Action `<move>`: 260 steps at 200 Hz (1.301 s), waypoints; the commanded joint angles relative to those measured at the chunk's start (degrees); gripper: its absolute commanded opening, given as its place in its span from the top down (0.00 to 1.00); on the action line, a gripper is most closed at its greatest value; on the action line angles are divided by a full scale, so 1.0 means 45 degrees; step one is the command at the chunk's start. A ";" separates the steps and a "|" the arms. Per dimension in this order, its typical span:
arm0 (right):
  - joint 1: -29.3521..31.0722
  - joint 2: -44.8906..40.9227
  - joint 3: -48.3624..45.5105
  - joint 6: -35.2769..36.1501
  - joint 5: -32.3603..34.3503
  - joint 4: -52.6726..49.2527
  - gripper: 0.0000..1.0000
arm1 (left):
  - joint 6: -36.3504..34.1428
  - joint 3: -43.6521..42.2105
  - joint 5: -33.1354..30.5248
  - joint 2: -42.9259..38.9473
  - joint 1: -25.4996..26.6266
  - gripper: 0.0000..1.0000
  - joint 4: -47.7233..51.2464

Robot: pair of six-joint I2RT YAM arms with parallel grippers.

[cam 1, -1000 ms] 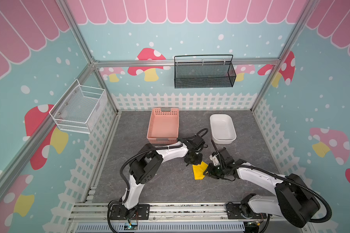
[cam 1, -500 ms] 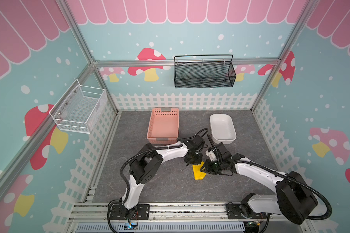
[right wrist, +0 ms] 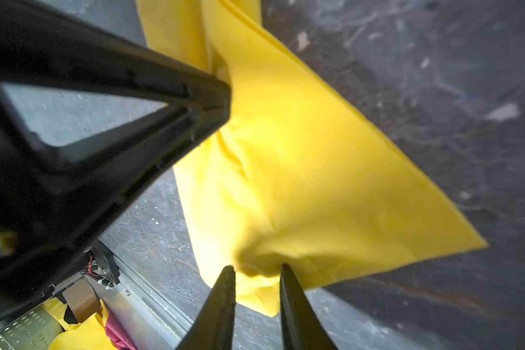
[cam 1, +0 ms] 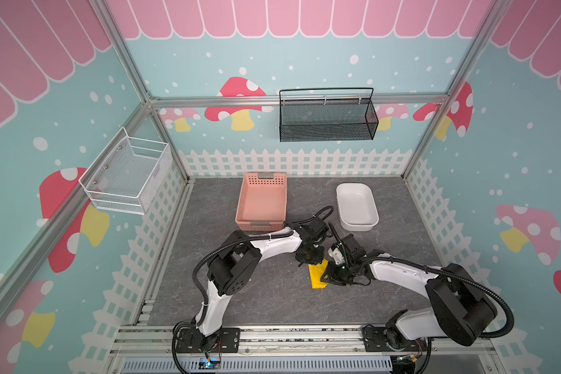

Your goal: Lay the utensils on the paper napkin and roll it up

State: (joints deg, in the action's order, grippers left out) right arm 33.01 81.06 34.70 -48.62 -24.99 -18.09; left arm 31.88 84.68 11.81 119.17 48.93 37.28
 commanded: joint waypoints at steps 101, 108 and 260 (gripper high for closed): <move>0.0074 0.1069 -0.1117 -0.0317 -0.0546 0.1628 0.75 | -0.0033 0.0066 -0.0232 0.0545 -0.0033 0.90 0.0576; 0.0079 0.1031 -0.1150 -0.0393 -0.0509 0.1654 0.77 | -0.0033 0.0069 -0.0255 0.0500 -0.0033 0.90 0.0579; -0.0424 -0.0656 -0.2558 -0.2290 -0.1526 0.4044 1.00 | 0.1756 -0.4803 0.0193 -0.5554 -0.1204 0.67 -0.3437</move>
State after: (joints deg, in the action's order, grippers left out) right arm 32.21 79.31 24.58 -56.34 -31.86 0.93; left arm 35.16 70.41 8.51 97.67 45.23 29.39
